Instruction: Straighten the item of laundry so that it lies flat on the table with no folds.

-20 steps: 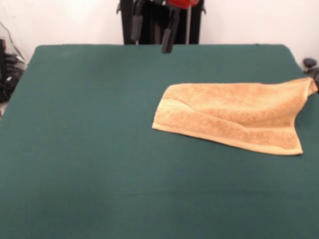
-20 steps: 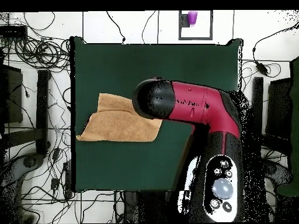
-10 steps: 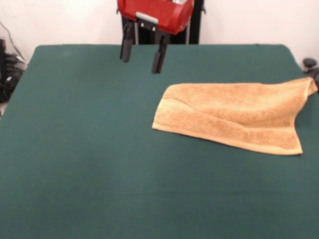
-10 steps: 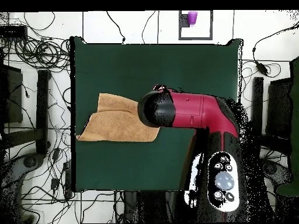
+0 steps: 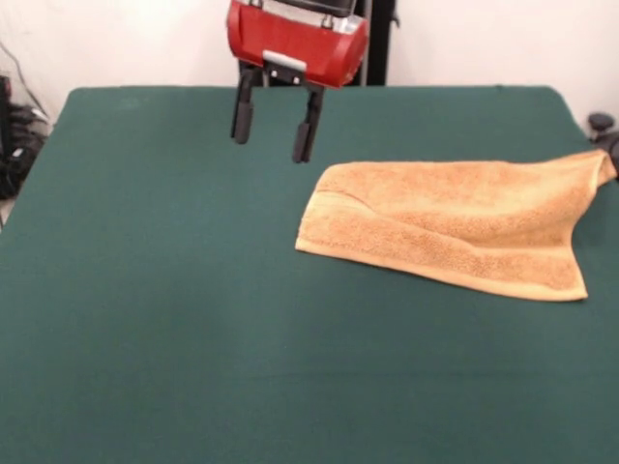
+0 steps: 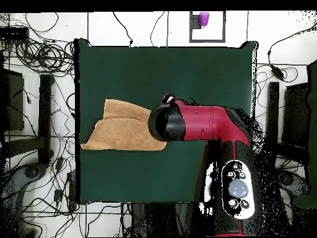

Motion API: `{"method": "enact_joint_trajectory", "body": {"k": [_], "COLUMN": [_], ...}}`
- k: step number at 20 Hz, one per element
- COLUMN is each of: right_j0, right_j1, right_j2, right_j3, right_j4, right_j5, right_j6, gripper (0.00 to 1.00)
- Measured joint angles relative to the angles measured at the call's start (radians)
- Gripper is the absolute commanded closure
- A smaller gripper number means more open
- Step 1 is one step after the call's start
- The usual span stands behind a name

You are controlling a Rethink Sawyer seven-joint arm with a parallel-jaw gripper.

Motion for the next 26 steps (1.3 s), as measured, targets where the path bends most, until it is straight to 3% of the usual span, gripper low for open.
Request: {"method": "enact_joint_trajectory", "body": {"k": [5,11,19,23,26], "right_j0": [-0.043,-0.17,-0.252,-0.252,-0.19], "right_j1": [0.0,0.027,0.076,0.083,0.084], "right_j2": [0.046,0.132,0.156,0.154,0.129], "right_j3": [0.032,0.107,0.184,0.213,0.212], "right_j4": [-0.034,-0.039,-0.038,-0.045,-0.082], "right_j5": [-0.012,-0.04,-0.105,-0.118,-0.113], "right_j6": [0.0,0.0,0.0,0.0,0.0], "gripper": [0.0,0.0,0.0,0.0,0.0]}}
